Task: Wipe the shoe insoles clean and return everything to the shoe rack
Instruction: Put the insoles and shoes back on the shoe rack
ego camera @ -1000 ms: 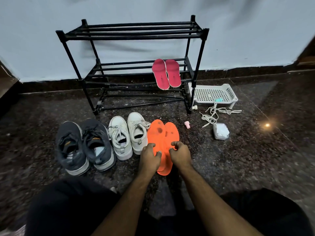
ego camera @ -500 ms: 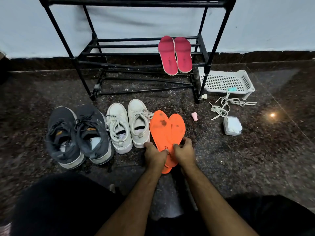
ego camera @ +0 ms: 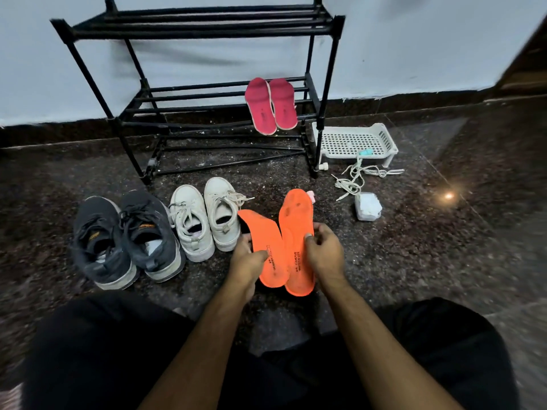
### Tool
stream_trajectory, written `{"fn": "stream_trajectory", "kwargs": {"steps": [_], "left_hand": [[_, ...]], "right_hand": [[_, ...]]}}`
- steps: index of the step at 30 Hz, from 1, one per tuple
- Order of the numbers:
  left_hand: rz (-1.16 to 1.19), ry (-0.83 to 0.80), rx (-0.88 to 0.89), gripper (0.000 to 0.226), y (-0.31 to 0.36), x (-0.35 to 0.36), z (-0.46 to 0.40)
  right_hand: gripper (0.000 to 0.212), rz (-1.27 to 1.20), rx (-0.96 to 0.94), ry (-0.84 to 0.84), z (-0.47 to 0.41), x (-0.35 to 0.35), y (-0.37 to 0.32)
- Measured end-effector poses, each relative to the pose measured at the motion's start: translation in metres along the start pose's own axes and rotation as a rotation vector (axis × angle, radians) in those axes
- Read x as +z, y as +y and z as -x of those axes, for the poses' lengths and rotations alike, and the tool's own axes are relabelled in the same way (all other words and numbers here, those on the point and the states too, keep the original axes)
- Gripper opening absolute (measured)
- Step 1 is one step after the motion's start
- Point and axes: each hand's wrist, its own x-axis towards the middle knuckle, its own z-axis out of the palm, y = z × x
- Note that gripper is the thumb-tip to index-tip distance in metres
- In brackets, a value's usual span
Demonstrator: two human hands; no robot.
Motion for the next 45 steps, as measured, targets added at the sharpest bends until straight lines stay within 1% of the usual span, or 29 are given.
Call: {"fn": "stream_trajectory", "kwargs": {"steps": [3, 6, 9, 12, 16, 20, 25, 28, 31, 35, 37, 40, 42, 45], "left_hand": [[0.035, -0.052, 0.074, 0.049, 0.01, -0.005, 0.012], [0.048, -0.092, 0.132, 0.062, 0.022, -0.013, 0.02], [0.047, -0.095, 0.206, 0.075, 0.041, -0.023, 0.024], [0.086, -0.095, 0.266, 0.083, 0.065, -0.037, 0.026], [0.104, -0.101, 0.279, 0.089, 0.09, -0.056, 0.016], [0.105, -0.049, 0.285, 0.083, 0.124, -0.082, -0.01], [0.069, -0.025, 0.294, 0.082, 0.158, -0.105, -0.055], [0.079, -0.013, 0.324, 0.083, 0.168, -0.115, -0.094], [0.124, 0.004, 0.353, 0.083, 0.175, -0.12, -0.136], [0.096, 0.015, 0.398, 0.083, 0.205, -0.12, -0.186], [0.06, 0.005, 0.425, 0.076, 0.22, -0.12, -0.212], [-0.002, 0.011, 0.448, 0.064, 0.235, -0.121, -0.247], [-0.049, 0.047, 0.471, 0.06, 0.232, -0.123, -0.267], [-0.103, 0.197, 0.538, 0.054, 0.218, -0.126, -0.283]], "right_hand": [[0.028, -0.053, -0.063, -0.005, 0.004, -0.02, -0.009], [0.033, -0.152, -0.07, -0.045, 0.005, -0.025, -0.025], [0.036, -0.218, -0.082, -0.07, 0.005, -0.022, -0.045], [0.035, -0.259, -0.122, -0.089, 0.009, -0.016, -0.072], [0.041, -0.253, -0.174, -0.13, 0.003, -0.004, -0.1], [0.051, -0.187, -0.256, -0.143, -0.012, 0.019, -0.141], [0.051, -0.055, -0.273, -0.171, -0.043, 0.042, -0.188], [0.053, -0.058, -0.266, -0.152, -0.068, 0.065, -0.211], [0.057, -0.099, -0.31, -0.125, -0.095, 0.088, -0.226], [0.048, -0.109, -0.375, -0.115, -0.134, 0.121, -0.249], [0.045, -0.079, -0.379, -0.104, -0.158, 0.14, -0.262], [0.051, -0.015, -0.39, -0.084, -0.192, 0.165, -0.28], [0.05, 0.062, -0.399, -0.078, -0.214, 0.181, -0.288], [0.044, 0.215, -0.441, -0.089, -0.239, 0.197, -0.295]]}}
